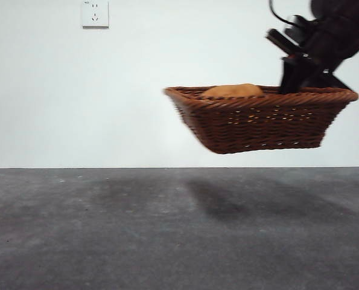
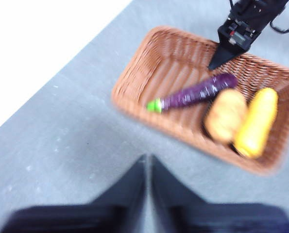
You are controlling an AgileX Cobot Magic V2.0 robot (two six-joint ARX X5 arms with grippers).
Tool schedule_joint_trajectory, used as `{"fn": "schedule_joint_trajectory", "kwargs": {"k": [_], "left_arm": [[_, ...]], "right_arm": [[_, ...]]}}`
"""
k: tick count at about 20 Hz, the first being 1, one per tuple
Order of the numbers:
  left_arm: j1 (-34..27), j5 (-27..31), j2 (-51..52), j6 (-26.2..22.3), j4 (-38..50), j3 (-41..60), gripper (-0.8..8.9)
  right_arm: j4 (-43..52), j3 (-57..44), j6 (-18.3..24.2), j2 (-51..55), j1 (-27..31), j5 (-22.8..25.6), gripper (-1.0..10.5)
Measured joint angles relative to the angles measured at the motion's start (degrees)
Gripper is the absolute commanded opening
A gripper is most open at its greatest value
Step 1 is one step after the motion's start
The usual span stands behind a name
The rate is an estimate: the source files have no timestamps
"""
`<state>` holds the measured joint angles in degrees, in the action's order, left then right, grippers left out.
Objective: Help me put the vegetables on the table into the basket
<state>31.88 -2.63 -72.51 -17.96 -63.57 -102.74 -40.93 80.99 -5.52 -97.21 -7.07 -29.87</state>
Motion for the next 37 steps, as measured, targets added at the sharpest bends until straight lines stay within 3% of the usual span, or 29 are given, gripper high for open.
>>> {"fn": "schedule_joint_trajectory", "kwargs": {"k": [4, 12, 18, 25, 30, 35, 36, 37], "left_arm": [[0.0, -0.1, 6.3, 2.0, -4.7, 0.0, -0.06], [0.0, -0.1, 7.0, 2.6, -10.3, 0.0, -0.06], [0.0, -0.1, 7.0, 3.0, -10.6, 0.0, -0.06], [0.0, -0.1, 6.7, 3.0, -9.6, 0.0, -0.06], [0.0, -0.1, 6.6, 3.0, -9.4, 0.0, -0.06], [0.0, -0.1, 6.6, 3.0, -9.4, 0.0, -0.06], [0.0, -0.1, 6.6, 3.0, -9.4, 0.0, -0.06], [0.0, -0.1, 6.6, 3.0, -9.4, 0.0, -0.06]], "right_arm": [[-0.1, 0.0, 1.5, 0.0, 4.2, 7.0, -0.1], [0.9, 0.1, 4.1, -11.2, 5.6, 7.5, -0.1], [0.1, 0.1, 5.6, -12.3, 11.7, 7.6, -0.1], [0.1, 0.4, 6.4, -14.4, 8.2, 6.8, -0.1], [-1.9, 0.5, 6.4, -14.4, 7.9, 10.8, -0.1], [2.1, -3.7, 6.4, -13.8, 8.1, 10.4, 0.0], [2.1, -3.7, 6.4, -13.8, 8.1, 10.4, 0.6], [2.1, -3.7, 6.4, -13.8, 8.0, 10.4, 2.2]]}}
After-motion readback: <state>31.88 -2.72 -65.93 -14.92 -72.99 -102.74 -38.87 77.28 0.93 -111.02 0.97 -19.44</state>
